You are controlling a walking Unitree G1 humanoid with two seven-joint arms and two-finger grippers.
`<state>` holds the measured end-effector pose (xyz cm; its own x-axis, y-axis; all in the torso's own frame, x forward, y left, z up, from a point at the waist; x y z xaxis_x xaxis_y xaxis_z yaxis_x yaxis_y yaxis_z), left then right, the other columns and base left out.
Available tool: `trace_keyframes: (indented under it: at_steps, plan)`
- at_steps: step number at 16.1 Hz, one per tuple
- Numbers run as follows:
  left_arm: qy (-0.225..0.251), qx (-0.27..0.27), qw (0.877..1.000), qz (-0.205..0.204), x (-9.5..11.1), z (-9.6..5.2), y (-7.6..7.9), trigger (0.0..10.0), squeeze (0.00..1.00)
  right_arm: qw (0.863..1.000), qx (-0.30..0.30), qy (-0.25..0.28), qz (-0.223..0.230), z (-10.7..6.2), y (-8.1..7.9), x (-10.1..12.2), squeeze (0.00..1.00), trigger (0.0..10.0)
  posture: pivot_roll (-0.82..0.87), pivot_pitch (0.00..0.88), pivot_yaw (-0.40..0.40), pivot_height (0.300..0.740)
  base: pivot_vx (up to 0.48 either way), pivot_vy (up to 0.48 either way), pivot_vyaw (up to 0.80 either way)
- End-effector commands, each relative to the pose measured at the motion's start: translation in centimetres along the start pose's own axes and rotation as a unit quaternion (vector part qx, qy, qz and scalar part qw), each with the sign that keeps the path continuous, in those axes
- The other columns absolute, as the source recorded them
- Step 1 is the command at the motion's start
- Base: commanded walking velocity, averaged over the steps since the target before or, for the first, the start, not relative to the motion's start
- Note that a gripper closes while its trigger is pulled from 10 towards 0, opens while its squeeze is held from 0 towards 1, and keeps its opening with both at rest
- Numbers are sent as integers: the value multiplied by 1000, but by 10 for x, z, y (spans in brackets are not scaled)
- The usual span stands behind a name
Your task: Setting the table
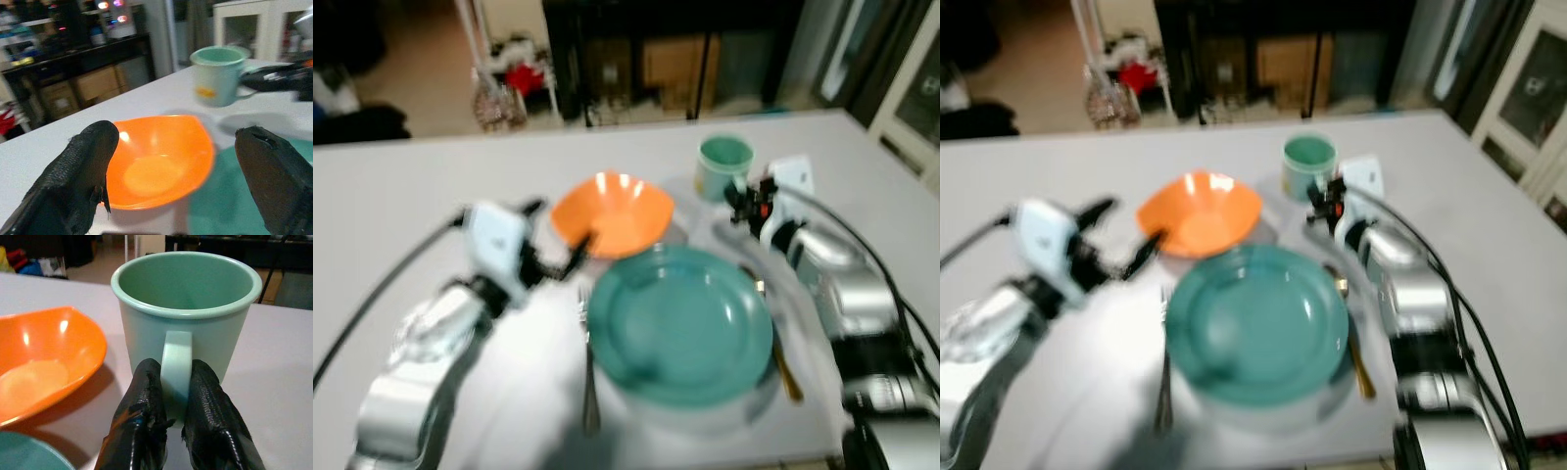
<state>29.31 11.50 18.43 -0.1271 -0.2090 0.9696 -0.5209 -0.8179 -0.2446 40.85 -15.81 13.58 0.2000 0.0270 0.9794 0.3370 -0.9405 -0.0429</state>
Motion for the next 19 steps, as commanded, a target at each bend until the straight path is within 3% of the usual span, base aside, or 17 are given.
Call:
trace_keyframes:
  at_steps: [1, 4, 9, 11, 14, 18, 19]
  plan:
    - [-6, -35, 999, 4, 1, 4, 7, 10000, 0, 1000, 10, 8, -14, 8, -2, 8, 0, 10000, -25, 0, 78, 740, 0, 0, 0]
    - [-21, -110, 994, -6, 0, 12, 28, 10000, 0, 999, 4, -22, -33, 19, 9, -3, 0, 10000, -18, 0, 81, 740, 0, 0, 0]
    - [-27, -125, 992, -11, -2, 12, 34, 10000, 0, 998, 5, -48, -39, 18, 16, -22, 0, 10000, -24, 0, 88, 740, 0, 0, 0]
    - [-35, -138, 990, -17, -5, 10, 40, 10000, 0, 998, 26, -51, -24, 18, 9, -36, 0, 10000, -20, 0, 91, 740, 0, 0, 0]
    - [-62, -186, 980, -23, -13, 1, 55, 10000, 0, 998, 51, -46, -12, 19, 1, -39, 0, 10000, -16, 0, 91, 740, 0, 0, 0]
    - [-94, -192, 977, -25, -27, -2, 60, 10000, 0, 997, 64, -51, -15, 20, -4, -43, 0, 10000, -16, 0, 87, 740, 0, 0, 0]
    - [-95, -190, 977, -25, -26, -2, 59, 10000, 0, 996, 65, -56, -20, 19, -3, -45, 90, 10000, -15, 0, 84, 740, 0, 0, 0]
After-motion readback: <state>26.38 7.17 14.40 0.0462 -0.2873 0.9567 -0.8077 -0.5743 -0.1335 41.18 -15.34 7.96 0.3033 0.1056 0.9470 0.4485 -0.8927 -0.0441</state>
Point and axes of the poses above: a point about 5 cm out from each wrist's last joint towards the gripper, its own z axis pointing out of the wrist towards the gripper, its own x axis along the axis of the wrist's last joint, y = z × x, the point moved 6 cm from there along z, pointing out of the wrist towards the gripper, and after that the axes turned 6 degrees about z, right-handed, at the moved point
